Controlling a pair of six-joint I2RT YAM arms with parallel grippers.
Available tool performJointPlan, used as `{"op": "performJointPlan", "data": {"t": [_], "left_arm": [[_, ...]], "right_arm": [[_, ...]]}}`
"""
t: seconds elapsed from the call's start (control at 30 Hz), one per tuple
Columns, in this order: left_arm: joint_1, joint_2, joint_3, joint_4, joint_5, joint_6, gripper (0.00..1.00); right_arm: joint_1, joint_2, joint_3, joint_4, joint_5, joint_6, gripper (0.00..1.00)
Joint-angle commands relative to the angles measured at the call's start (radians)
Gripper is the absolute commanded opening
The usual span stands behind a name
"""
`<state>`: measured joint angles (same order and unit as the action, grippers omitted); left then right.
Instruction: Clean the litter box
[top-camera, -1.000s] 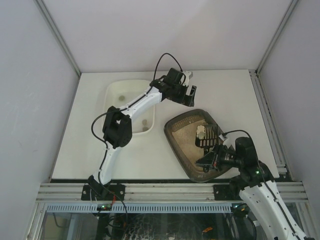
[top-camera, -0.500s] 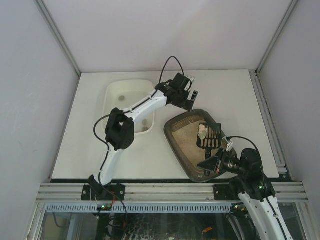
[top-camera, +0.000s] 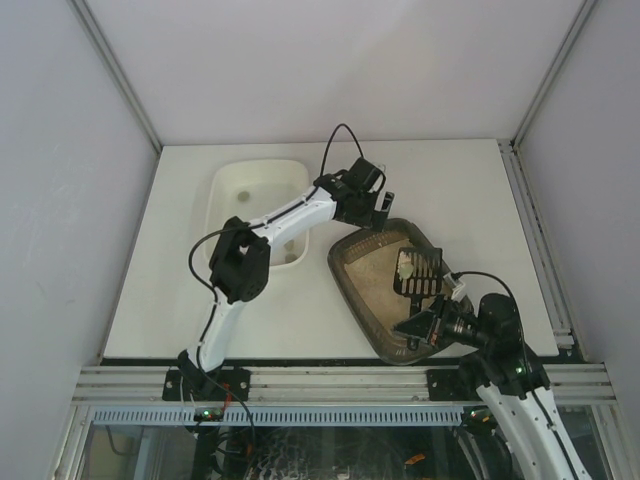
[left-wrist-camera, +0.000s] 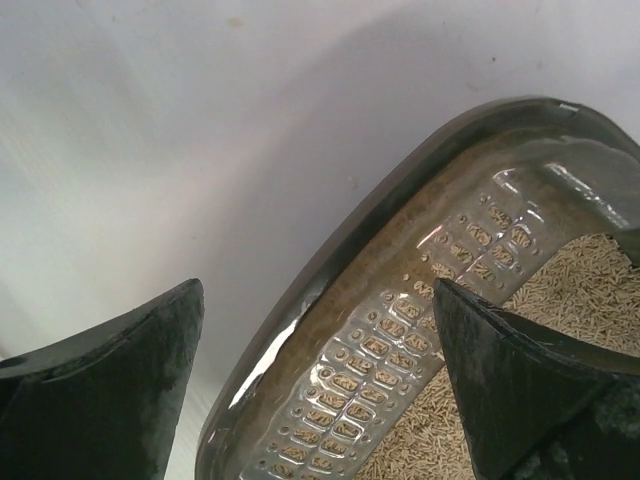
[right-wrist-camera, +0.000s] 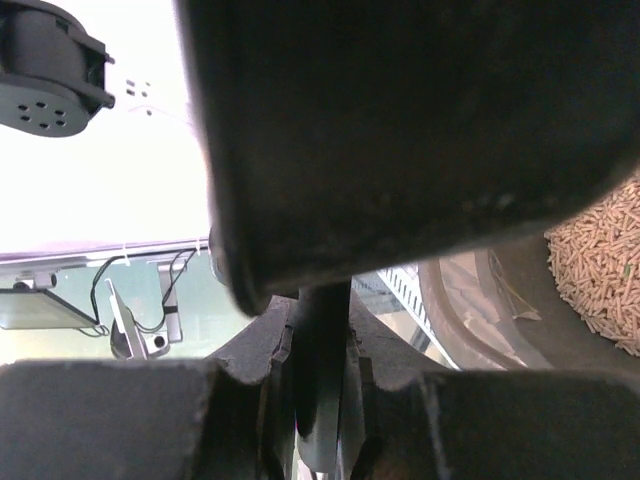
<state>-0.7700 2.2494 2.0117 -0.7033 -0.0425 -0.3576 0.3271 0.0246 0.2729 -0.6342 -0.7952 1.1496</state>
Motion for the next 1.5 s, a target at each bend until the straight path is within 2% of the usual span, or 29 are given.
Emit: {"op": "performJointPlan", "data": {"t": [0.0, 0.03, 0.17, 0.27, 0.4, 0.57, 0.73, 0.83, 0.93, 1.0, 1.07, 1.17, 1.3, 1.4, 1.47], "left_arm": [[-0.02, -0.096, -0.046, 0.047, -0.009, -0.06, 1.0], [-0.029, -0.097, -0.05, 0.048, -0.028, -0.058, 1.0], [-0.06, -0.103, -0.073, 0.081, -0.131, -0.021, 1.0], [-0.061, -0.09, -0.071, 0.09, -0.162, -0.005, 1.0], [-0.062, -0.075, -0.075, 0.097, -0.183, 0.002, 1.0], [-0.063, -0.079, -0.114, 0.111, -0.177, 0.007, 1.0], [-0.063, -0.109, -0.168, 0.117, -0.152, 0.021, 1.0], [-0.066, -0.14, -0.212, 0.118, -0.128, 0.022, 1.0], [-0.069, -0.178, -0.26, 0.13, -0.117, 0.023, 1.0], [-0.069, -0.201, -0.293, 0.136, -0.111, 0.023, 1.0], [-0.07, -0.22, -0.321, 0.137, -0.105, 0.026, 0.99], [-0.07, -0.246, -0.361, 0.144, -0.111, 0.037, 0.99], [-0.07, -0.263, -0.392, 0.167, -0.116, 0.051, 1.0], [-0.073, -0.263, -0.383, 0.17, -0.082, 0.044, 0.99], [-0.083, -0.258, -0.366, 0.169, -0.066, 0.037, 0.99]], "right_arm": [[0.073, 0.086, 0.046, 0.1, 0.038, -0.021, 0.0], [0.083, 0.105, 0.082, 0.085, 0.052, -0.052, 0.0], [-0.022, 0.199, 0.102, 0.064, -0.03, -0.094, 0.0], [0.057, 0.193, 0.12, 0.103, 0.017, -0.075, 0.0], [-0.081, 0.207, 0.112, 0.085, -0.073, -0.084, 0.0], [-0.007, 0.23, 0.155, 0.092, -0.029, -0.09, 0.0], [-0.022, 0.276, 0.158, 0.056, -0.056, -0.119, 0.0], [-0.063, 0.256, 0.158, 0.137, -0.092, -0.074, 0.0], [-0.117, 0.311, 0.162, 0.034, -0.107, -0.148, 0.0], [-0.062, 0.343, 0.173, 0.023, -0.087, -0.185, 0.0], [-0.042, 0.333, 0.175, 0.088, -0.113, -0.152, 0.0], [-0.161, 0.334, 0.172, 0.069, -0.177, -0.182, 0.0], [-0.129, 0.355, 0.178, 0.029, -0.173, -0.212, 0.0], [-0.178, 0.328, 0.178, 0.067, -0.208, -0.183, 0.0], [-0.2, 0.354, 0.189, -0.012, -0.191, -0.248, 0.0]]}}
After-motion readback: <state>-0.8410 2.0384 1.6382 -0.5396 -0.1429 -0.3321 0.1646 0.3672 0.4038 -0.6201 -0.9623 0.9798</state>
